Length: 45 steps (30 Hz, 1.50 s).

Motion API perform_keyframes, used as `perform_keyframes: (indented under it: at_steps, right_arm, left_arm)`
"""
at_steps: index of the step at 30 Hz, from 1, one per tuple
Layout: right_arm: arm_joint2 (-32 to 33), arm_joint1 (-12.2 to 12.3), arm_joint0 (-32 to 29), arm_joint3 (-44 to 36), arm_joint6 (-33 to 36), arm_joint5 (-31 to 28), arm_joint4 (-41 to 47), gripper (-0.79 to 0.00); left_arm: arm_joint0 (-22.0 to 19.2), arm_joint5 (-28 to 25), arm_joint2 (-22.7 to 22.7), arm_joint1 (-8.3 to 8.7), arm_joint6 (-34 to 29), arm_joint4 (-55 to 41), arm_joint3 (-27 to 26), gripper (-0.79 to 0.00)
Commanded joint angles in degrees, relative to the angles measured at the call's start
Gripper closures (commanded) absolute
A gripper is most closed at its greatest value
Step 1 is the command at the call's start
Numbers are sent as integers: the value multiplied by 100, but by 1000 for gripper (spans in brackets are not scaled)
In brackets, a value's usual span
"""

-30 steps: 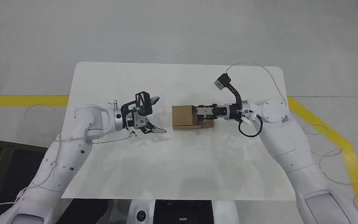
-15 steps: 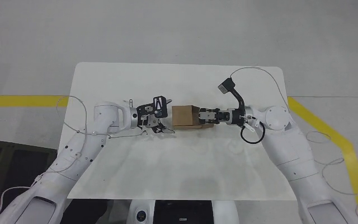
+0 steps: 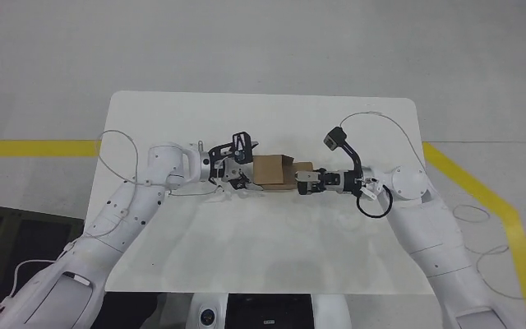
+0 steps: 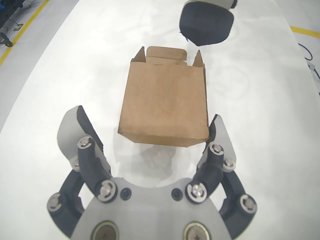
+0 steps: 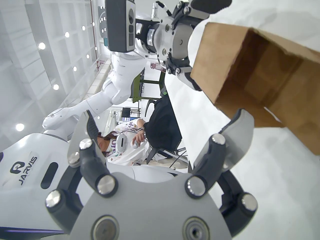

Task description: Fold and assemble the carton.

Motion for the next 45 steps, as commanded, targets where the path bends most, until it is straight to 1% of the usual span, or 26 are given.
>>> perform_keyframes:
  at_steps: [1, 5, 9, 16, 25, 34, 45]
  right_arm:
    - [84, 33, -173, -103, 72, 115, 107, -785]
    - [91, 56, -337, -109, 158, 270, 243, -785]
    - [-69, 0, -247, 216, 32, 34, 387, -785]
    - [-271, -81, 102, 817, -54, -340, 385, -785]
    - [-420, -156, 375, 1100, -54, -606, 526, -785]
    - [-845, -354, 766, 1585, -102, -818, 810, -785]
    - [-1406, -683, 1336, 2371, 161, -1078, 1252, -785]
  left_arm:
    - [-26, 21, 31, -31, -49, -103, 78, -785]
    - [-95, 66, 82, -87, -150, -227, 159, -785]
    - [-128, 104, 122, -131, -218, -299, 210, -785]
    - [-166, 46, 149, -177, -307, -345, 251, -785]
    - [-180, -50, 137, -205, -369, -324, 264, -785]
    - [-189, -167, 111, -226, -448, -361, 254, -785]
    - [-143, -273, 44, -223, -537, -347, 205, -785]
